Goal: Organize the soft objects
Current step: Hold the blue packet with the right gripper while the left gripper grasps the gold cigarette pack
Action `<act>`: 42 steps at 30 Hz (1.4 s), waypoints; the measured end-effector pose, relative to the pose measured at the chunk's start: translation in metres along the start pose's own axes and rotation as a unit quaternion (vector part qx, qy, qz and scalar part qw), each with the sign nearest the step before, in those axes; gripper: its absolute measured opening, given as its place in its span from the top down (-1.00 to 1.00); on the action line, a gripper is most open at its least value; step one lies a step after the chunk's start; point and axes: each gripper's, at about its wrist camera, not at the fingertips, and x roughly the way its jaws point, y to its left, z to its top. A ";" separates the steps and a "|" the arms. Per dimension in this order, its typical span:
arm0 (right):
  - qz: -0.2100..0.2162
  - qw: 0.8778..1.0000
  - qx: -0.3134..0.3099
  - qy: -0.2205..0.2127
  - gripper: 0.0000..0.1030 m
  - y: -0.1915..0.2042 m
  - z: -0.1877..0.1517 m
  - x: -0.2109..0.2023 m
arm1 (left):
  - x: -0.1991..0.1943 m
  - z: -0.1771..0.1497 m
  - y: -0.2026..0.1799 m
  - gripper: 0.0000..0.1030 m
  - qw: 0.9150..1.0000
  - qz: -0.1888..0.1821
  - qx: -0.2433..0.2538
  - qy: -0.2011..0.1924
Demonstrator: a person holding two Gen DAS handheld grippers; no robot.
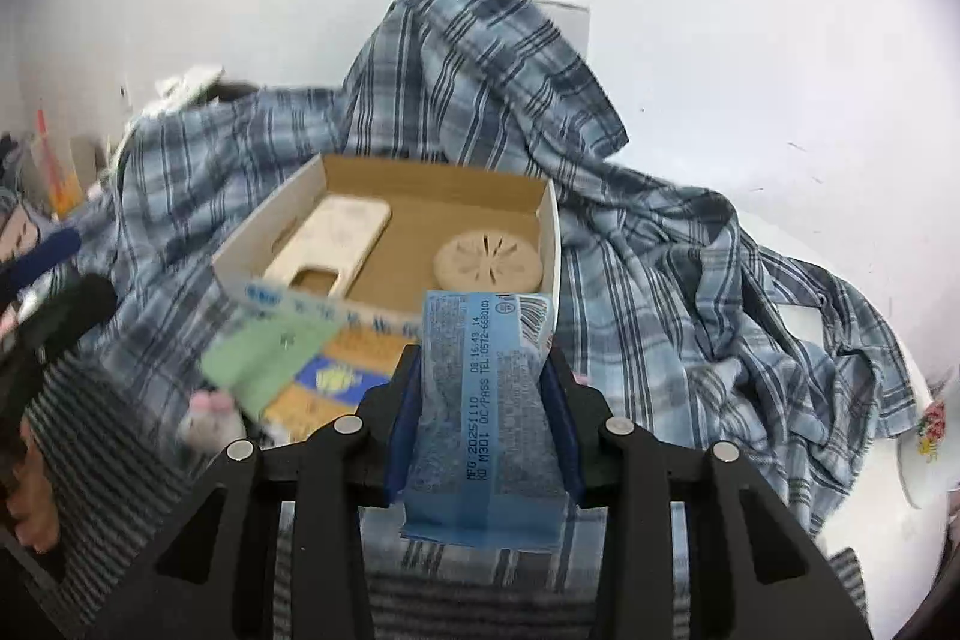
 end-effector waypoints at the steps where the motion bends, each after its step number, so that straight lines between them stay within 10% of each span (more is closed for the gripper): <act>1: 0.005 1.000 0.007 -0.008 0.27 -0.002 0.001 0.001 | 0.000 0.000 0.000 -1.00 1.000 0.000 -0.001 0.000; 21: 0.051 0.996 0.012 -0.071 0.27 -0.010 -0.012 -0.008 | 0.014 -0.001 -0.002 -0.99 0.999 -0.007 0.007 0.036; 27: 0.049 0.996 0.026 -0.071 0.27 -0.016 -0.011 -0.007 | 0.033 0.009 -0.015 -0.99 0.995 -0.067 -0.014 0.075; 42: -0.053 0.991 0.082 -0.088 0.27 -0.043 -0.012 -0.015 | 0.100 0.005 -0.061 -0.93 0.985 -0.055 -0.001 0.164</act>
